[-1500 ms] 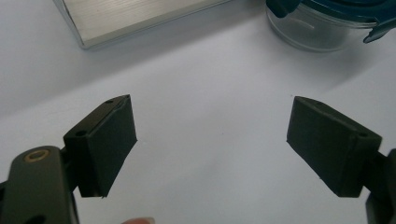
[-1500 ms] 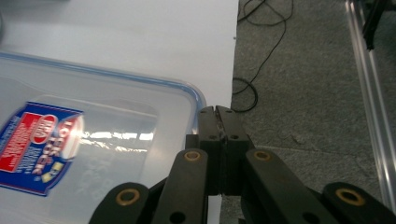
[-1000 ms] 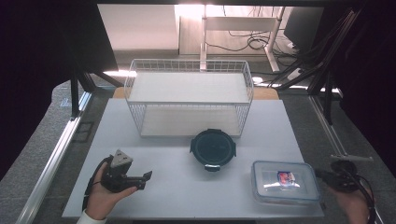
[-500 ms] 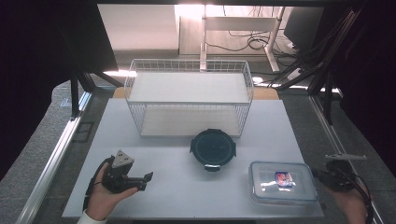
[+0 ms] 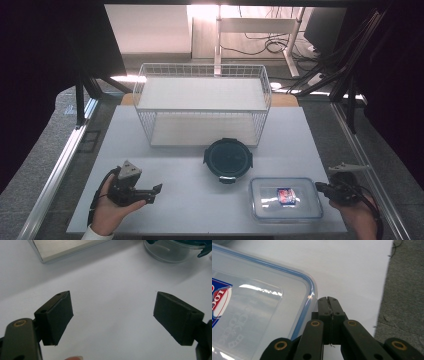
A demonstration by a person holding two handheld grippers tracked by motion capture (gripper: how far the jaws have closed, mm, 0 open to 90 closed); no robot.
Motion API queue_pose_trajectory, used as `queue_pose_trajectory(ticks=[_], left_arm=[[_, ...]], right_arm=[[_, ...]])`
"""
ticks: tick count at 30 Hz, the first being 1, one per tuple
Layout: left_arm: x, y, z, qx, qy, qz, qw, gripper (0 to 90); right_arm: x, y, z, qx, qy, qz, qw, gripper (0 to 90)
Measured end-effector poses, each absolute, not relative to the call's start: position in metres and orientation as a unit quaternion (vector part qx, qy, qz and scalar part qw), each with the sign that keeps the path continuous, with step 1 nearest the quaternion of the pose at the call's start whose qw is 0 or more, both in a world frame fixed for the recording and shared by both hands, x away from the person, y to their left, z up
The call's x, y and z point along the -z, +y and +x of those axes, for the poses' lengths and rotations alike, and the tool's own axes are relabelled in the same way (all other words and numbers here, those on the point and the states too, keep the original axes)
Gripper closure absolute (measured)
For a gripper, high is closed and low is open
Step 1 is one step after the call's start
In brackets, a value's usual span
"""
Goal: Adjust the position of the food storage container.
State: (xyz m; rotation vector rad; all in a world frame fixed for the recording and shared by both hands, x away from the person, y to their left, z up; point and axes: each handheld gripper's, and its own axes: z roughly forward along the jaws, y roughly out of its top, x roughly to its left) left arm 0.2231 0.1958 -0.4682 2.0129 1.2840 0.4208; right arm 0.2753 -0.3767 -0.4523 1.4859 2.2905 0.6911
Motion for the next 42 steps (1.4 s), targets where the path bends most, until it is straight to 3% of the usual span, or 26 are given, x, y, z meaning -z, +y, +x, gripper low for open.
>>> queue_pose_trajectory(ticks=[31, 42], left_arm=[[0.470, 0.192, 0.222, -0.162, 0.490, 0.783, 0.347, 15.7], [0.473, 0.187, 0.222, -0.160, 0.485, 0.789, 0.342, 15.7]], right_arm=[[0.469, -0.319, 0.247, -0.204, 0.847, 0.473, 0.131, 89.3], [0.473, -0.322, 0.248, -0.225, 0.842, 0.476, 0.120, 89.3]])
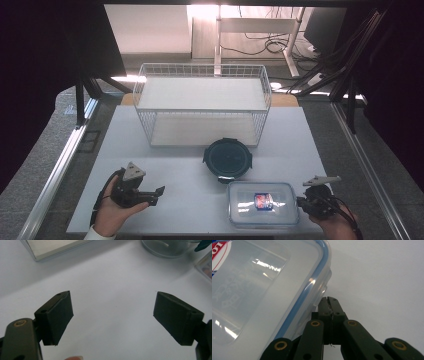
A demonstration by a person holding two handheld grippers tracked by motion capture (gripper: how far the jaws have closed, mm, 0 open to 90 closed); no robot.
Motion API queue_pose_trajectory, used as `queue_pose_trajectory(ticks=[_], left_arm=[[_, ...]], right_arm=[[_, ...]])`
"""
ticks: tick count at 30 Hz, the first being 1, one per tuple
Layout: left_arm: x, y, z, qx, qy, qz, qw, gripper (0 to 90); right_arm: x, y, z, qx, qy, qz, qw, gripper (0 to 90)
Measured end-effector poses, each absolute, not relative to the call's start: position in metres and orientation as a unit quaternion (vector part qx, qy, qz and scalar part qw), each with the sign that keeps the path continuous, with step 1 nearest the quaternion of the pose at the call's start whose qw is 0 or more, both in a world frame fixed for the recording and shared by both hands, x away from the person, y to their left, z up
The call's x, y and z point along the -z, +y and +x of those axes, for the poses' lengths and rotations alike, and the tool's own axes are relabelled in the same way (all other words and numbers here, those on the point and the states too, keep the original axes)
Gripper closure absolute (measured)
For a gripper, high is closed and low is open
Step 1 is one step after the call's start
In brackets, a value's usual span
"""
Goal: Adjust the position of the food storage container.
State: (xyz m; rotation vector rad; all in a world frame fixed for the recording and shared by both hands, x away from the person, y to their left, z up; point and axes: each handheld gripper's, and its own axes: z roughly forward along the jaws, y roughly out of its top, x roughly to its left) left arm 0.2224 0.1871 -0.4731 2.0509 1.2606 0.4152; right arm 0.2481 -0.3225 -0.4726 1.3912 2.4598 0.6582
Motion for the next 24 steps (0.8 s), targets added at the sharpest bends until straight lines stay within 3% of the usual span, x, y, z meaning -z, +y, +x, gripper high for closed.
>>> queue_pose_trajectory(ticks=[13, 16, 21, 24], left_arm=[[0.477, 0.178, 0.221, -0.155, 0.477, 0.796, 0.339, 15.8], [0.478, 0.175, 0.221, -0.152, 0.476, 0.798, 0.336, 15.8], [0.478, 0.174, 0.221, -0.152, 0.477, 0.797, 0.337, 15.8], [0.477, 0.173, 0.221, -0.152, 0.476, 0.797, 0.339, 15.8]], right_arm=[[0.471, -0.325, 0.254, -0.236, 0.841, 0.467, 0.136, 89.2], [0.452, -0.323, 0.260, -0.245, 0.834, 0.463, 0.171, 89.2], [0.437, -0.303, 0.269, -0.261, 0.843, 0.437, 0.174, 89.2], [0.439, -0.266, 0.284, -0.258, 0.865, 0.399, 0.157, 89.2]])
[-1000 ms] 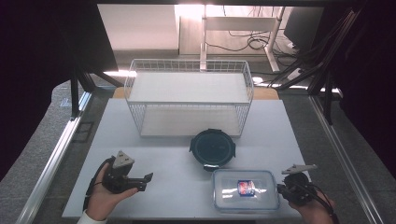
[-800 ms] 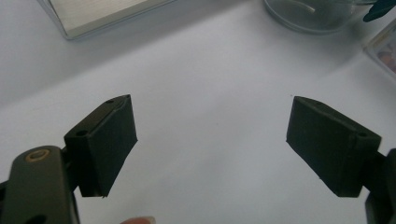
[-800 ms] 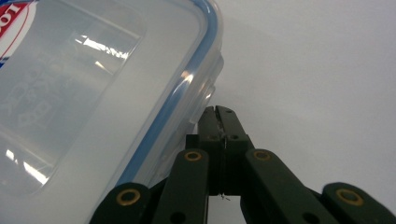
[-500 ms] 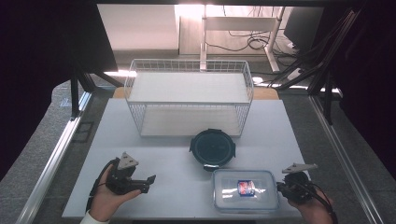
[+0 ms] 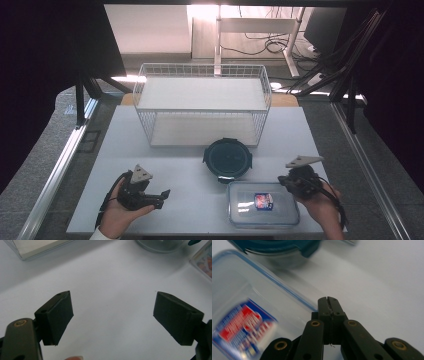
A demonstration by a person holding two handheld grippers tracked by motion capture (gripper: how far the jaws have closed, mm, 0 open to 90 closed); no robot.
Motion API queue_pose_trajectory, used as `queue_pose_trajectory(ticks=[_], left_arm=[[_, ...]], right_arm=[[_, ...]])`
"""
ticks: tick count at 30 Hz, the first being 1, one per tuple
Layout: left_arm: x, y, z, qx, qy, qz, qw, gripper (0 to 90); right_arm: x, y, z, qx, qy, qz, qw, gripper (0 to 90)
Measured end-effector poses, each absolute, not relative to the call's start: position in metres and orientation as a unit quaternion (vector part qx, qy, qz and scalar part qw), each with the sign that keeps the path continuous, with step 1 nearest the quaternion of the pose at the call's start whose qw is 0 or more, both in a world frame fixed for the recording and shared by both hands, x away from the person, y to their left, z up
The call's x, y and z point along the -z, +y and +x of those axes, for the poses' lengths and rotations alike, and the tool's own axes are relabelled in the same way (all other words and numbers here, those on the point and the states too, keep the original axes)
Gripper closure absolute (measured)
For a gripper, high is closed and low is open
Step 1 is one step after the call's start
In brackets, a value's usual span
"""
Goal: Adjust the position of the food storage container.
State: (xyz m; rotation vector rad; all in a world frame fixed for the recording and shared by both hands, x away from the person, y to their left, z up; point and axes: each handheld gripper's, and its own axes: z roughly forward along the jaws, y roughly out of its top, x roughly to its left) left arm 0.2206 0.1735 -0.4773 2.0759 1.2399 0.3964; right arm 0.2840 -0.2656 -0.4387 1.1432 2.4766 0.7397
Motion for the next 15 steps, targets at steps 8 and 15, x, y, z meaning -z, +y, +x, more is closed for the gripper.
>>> queue_pose_trajectory(ticks=[8, 15], left_arm=[[0.478, 0.175, 0.221, -0.151, 0.476, 0.798, 0.338, 15.8], [0.477, 0.178, 0.221, -0.152, 0.478, 0.796, 0.340, 15.8]], right_arm=[[0.451, -0.214, 0.309, -0.232, 0.896, 0.358, 0.125, 89.2], [0.456, -0.201, 0.311, -0.219, 0.907, 0.344, 0.107, 89.3]])
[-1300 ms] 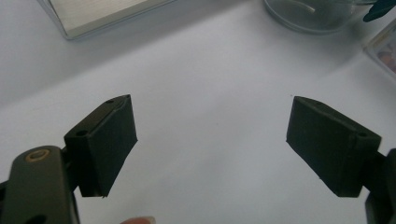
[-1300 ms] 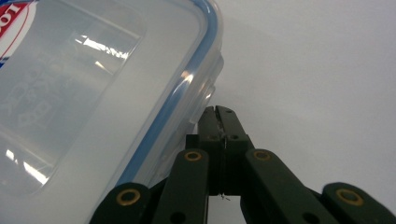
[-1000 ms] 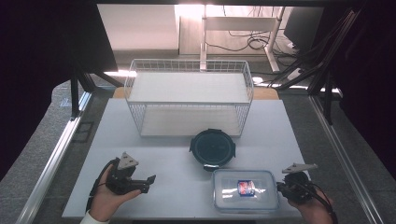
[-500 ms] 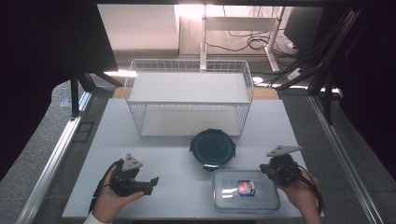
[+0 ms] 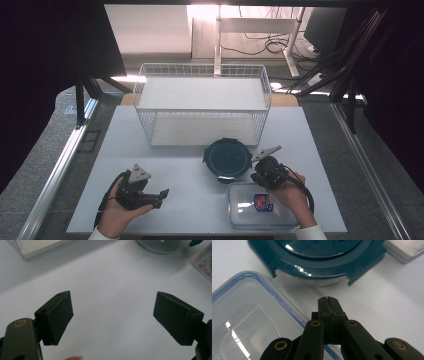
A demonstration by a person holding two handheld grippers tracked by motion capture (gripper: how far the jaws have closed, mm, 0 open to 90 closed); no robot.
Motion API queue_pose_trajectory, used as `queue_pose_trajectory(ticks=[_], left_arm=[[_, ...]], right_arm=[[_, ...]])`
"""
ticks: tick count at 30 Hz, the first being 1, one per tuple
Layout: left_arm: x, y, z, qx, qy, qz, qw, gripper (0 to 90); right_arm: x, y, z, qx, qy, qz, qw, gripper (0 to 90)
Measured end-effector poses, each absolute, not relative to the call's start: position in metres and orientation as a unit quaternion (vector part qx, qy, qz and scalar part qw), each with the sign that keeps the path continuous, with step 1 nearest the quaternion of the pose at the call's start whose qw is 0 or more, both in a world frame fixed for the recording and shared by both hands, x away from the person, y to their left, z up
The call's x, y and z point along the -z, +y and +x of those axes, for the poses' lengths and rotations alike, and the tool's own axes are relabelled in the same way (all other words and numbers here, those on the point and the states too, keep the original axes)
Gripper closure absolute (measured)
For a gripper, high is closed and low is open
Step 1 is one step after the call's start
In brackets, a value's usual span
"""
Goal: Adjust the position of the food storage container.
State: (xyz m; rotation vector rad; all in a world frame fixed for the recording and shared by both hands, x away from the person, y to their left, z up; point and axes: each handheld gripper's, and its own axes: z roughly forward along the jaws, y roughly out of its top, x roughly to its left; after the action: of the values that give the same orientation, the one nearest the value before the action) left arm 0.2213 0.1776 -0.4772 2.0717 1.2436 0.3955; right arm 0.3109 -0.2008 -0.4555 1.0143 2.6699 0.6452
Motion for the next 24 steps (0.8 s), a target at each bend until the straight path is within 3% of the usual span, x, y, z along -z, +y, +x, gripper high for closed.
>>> queue_pose_trajectory(ticks=[8, 10, 16, 24], left_arm=[[0.478, 0.175, 0.221, -0.152, 0.475, 0.798, 0.339, 15.8], [0.478, 0.176, 0.221, -0.153, 0.477, 0.796, 0.339, 15.8], [0.477, 0.177, 0.221, -0.153, 0.475, 0.797, 0.339, 15.8], [0.477, 0.175, 0.220, -0.152, 0.475, 0.798, 0.339, 15.8]], right_arm=[[0.454, -0.203, 0.300, -0.230, 0.908, 0.333, 0.114, 89.3], [0.439, -0.220, 0.292, -0.249, 0.891, 0.349, 0.149, 89.3], [0.427, -0.289, 0.258, -0.240, 0.848, 0.436, 0.183, 89.3], [0.460, -0.328, 0.227, -0.204, 0.835, 0.488, 0.150, 89.3]])
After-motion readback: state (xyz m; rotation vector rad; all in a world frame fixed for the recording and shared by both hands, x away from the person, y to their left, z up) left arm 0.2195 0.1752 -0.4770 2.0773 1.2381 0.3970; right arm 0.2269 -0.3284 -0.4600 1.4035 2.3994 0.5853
